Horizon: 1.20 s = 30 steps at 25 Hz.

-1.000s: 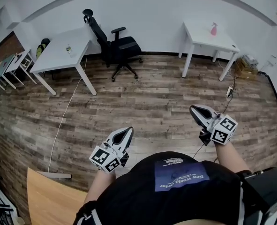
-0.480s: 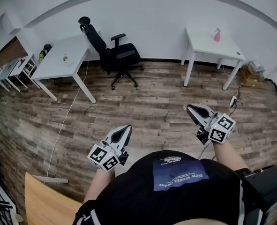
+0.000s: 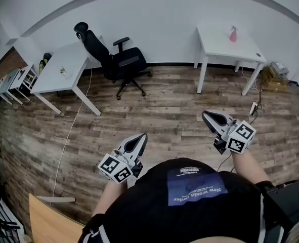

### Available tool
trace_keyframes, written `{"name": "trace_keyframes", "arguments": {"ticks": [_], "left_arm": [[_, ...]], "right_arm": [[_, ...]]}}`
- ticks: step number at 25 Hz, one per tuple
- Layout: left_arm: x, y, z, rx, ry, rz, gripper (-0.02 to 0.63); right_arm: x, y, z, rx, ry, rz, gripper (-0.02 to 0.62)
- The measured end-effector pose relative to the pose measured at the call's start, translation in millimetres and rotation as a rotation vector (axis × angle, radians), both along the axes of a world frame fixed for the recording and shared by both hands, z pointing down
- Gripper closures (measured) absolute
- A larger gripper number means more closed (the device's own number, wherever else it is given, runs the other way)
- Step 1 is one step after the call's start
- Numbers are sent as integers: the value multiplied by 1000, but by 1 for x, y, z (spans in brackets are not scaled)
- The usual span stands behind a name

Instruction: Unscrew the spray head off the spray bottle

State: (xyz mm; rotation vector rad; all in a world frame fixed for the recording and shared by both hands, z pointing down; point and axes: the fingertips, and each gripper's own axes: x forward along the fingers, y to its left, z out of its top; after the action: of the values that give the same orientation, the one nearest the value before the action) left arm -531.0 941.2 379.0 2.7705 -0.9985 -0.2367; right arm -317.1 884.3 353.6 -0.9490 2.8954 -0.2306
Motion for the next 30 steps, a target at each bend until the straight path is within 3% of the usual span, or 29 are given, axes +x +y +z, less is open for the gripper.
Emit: {"name": "trace_keyframes", "arguments": {"ticks": [6,11,19,26,30], "left_arm": [[4,-49,9,-25,11,49,618],[-7,-102,13,-14,23,127,618],[-79,-191,-7,13,11,170,618],[-146,-250,4,12,-10,145,618],[-163,-277,11,-15,7,122,618]], "right_arm": [[9,-34,20,-34,0,60,606],[-5,-73,20,-18,18,120,606],[-58,-154,-6,11,-19,203,607],[-118,-221,-8,22,-16,197,606],[-138,-251,-1,3,2,164,606]]}}
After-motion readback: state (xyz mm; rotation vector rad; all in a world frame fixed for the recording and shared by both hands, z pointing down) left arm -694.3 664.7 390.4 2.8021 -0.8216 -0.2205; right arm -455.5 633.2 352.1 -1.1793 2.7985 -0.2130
